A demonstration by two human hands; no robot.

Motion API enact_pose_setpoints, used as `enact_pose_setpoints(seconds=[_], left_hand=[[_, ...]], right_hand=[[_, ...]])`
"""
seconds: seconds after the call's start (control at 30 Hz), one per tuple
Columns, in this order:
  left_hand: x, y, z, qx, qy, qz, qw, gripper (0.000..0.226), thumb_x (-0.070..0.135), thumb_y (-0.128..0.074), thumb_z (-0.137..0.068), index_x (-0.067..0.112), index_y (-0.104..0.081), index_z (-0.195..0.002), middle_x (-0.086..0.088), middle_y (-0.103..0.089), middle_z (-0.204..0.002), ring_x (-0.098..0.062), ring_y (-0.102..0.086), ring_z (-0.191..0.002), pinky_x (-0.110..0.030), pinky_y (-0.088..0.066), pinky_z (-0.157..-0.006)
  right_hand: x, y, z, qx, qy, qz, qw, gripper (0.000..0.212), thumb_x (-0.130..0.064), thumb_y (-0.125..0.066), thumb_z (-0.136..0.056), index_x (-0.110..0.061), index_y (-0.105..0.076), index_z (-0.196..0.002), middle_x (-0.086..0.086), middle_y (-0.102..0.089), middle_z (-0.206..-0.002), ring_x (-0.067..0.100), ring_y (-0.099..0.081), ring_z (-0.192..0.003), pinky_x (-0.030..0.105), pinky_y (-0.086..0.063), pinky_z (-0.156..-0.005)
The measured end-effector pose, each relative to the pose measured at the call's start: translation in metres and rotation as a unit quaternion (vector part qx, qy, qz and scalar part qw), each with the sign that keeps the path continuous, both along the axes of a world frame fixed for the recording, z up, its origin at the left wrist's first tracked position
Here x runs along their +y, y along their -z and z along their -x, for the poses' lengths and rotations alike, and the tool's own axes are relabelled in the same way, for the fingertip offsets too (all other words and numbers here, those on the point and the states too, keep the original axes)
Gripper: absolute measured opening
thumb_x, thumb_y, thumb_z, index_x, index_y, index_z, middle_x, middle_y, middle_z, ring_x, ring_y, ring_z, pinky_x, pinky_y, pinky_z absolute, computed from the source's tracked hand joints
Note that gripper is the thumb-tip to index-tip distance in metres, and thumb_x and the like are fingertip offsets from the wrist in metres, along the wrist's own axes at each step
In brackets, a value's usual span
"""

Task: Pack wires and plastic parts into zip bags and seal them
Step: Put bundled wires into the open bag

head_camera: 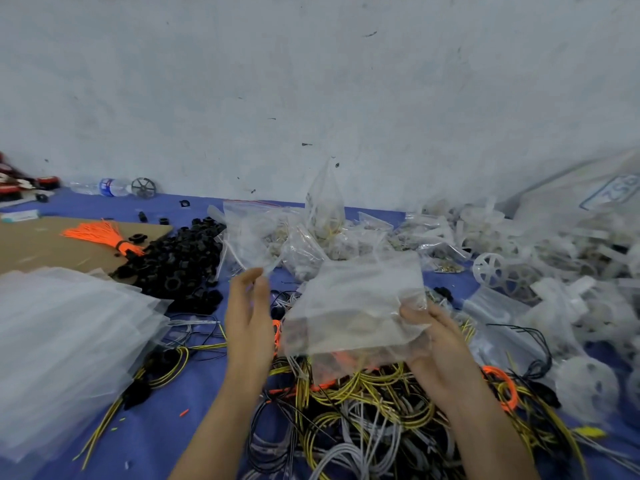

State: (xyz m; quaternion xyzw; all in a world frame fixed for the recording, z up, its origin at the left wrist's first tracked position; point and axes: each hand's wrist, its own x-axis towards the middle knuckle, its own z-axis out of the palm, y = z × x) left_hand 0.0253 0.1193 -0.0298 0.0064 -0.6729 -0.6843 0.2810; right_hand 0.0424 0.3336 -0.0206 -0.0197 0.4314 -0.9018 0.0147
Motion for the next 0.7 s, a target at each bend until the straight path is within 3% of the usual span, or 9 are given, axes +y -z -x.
enact_pose_setpoints(seconds=[0.07, 0.17, 0.23, 0.3, 0.4, 0.47, 0.57, 0.63, 0.7], left_hand=[[-0.014, 0.006, 0.003, -0.077, 0.024, -0.091, 0.993, 0.011, 0.035, -0.047, -0.098, 0.029, -0.052, -0.107, 0.005, -0.062, -0.109, -0.010, -0.066, -0.100, -0.037, -0.050, -0.090], [-0.011, 0.004, 0.006, -0.158, 0.144, -0.191, 0.958, 0.026, 0.037, -0.047, -0.097, 0.023, -0.051, -0.119, -0.009, -0.065, -0.115, -0.015, -0.070, -0.091, -0.042, -0.054, -0.080], [-0.001, -0.005, 0.010, -0.198, 0.205, -0.185, 0.941, 0.036, 0.034, -0.049, -0.097, 0.016, -0.050, -0.129, -0.016, -0.064, -0.121, -0.015, -0.071, -0.084, -0.032, -0.056, -0.063], [-0.001, -0.011, 0.001, -0.197, 0.263, -0.126, 0.936, 0.037, 0.021, -0.050, -0.097, 0.008, -0.051, -0.132, -0.020, -0.059, -0.128, -0.001, -0.067, -0.059, -0.017, -0.050, -0.048], [0.000, -0.013, -0.005, -0.187, 0.291, -0.120, 0.931, 0.039, 0.017, -0.059, -0.084, 0.019, -0.062, -0.124, -0.006, -0.071, -0.109, -0.011, -0.071, -0.080, -0.019, -0.053, -0.059], [-0.003, -0.009, -0.015, -0.174, 0.322, -0.147, 0.919, 0.041, 0.014, -0.064, -0.078, 0.027, -0.067, -0.117, -0.002, -0.072, -0.106, -0.021, -0.070, -0.093, -0.026, -0.055, -0.067], [0.001, -0.006, -0.010, -0.179, 0.361, -0.198, 0.894, 0.038, 0.006, -0.064, -0.077, 0.020, -0.070, -0.112, -0.007, -0.071, -0.108, -0.024, -0.071, -0.088, -0.029, -0.056, -0.063], [0.002, -0.006, -0.007, -0.181, 0.370, -0.181, 0.893, 0.035, 0.005, -0.062, -0.077, 0.015, -0.072, -0.109, -0.007, -0.070, -0.107, -0.019, -0.069, -0.083, -0.024, -0.056, -0.064], [0.002, -0.004, -0.007, -0.176, 0.365, -0.140, 0.903, 0.033, 0.009, -0.063, -0.076, 0.016, -0.073, -0.106, -0.007, -0.065, -0.100, -0.016, -0.064, -0.080, -0.021, -0.054, -0.065]], right_hand=[[0.002, 0.000, 0.001, 0.019, -0.001, 0.026, 0.999, 0.034, -0.003, -0.059, -0.073, -0.007, -0.064, -0.106, 0.012, -0.070, -0.104, 0.026, -0.069, -0.091, 0.035, -0.059, -0.066], [-0.001, 0.001, -0.002, 0.039, -0.015, 0.018, 0.999, 0.019, -0.004, -0.059, -0.072, -0.013, -0.072, -0.081, 0.009, -0.071, -0.090, 0.023, -0.070, -0.082, 0.036, -0.059, -0.065], [-0.004, -0.001, -0.006, 0.044, -0.023, 0.014, 0.999, 0.019, -0.002, -0.057, -0.068, -0.014, -0.071, -0.065, 0.007, -0.069, -0.075, 0.020, -0.069, -0.069, 0.031, -0.056, -0.056], [-0.004, 0.002, -0.006, 0.035, -0.029, -0.001, 0.999, 0.022, 0.002, -0.054, -0.065, -0.013, -0.068, -0.058, 0.008, -0.067, -0.068, 0.019, -0.067, -0.062, 0.028, -0.054, -0.052], [-0.001, 0.007, -0.006, 0.046, -0.007, -0.085, 0.995, 0.042, 0.012, -0.044, -0.069, -0.017, -0.063, -0.046, 0.000, -0.064, -0.057, 0.013, -0.064, -0.055, 0.021, -0.051, -0.048], [0.001, 0.008, -0.006, 0.058, 0.001, -0.111, 0.992, 0.044, 0.003, -0.046, -0.078, -0.018, -0.064, -0.043, -0.007, -0.061, -0.053, 0.006, -0.062, -0.051, 0.015, -0.047, -0.047], [0.000, 0.008, -0.004, 0.083, -0.029, -0.086, 0.992, 0.035, -0.030, -0.047, -0.093, -0.027, -0.078, -0.077, -0.004, -0.074, -0.081, 0.013, -0.071, -0.075, 0.023, -0.055, -0.060], [0.001, 0.006, -0.003, 0.084, -0.014, -0.096, 0.992, 0.047, -0.030, -0.032, -0.097, -0.034, -0.077, -0.084, -0.006, -0.075, -0.087, 0.011, -0.071, -0.081, 0.023, -0.056, -0.063], [0.001, 0.005, -0.004, 0.082, -0.028, -0.120, 0.989, 0.030, -0.028, -0.049, -0.086, -0.021, -0.078, -0.079, 0.001, -0.075, -0.080, 0.012, -0.071, -0.076, 0.024, -0.056, -0.061]])
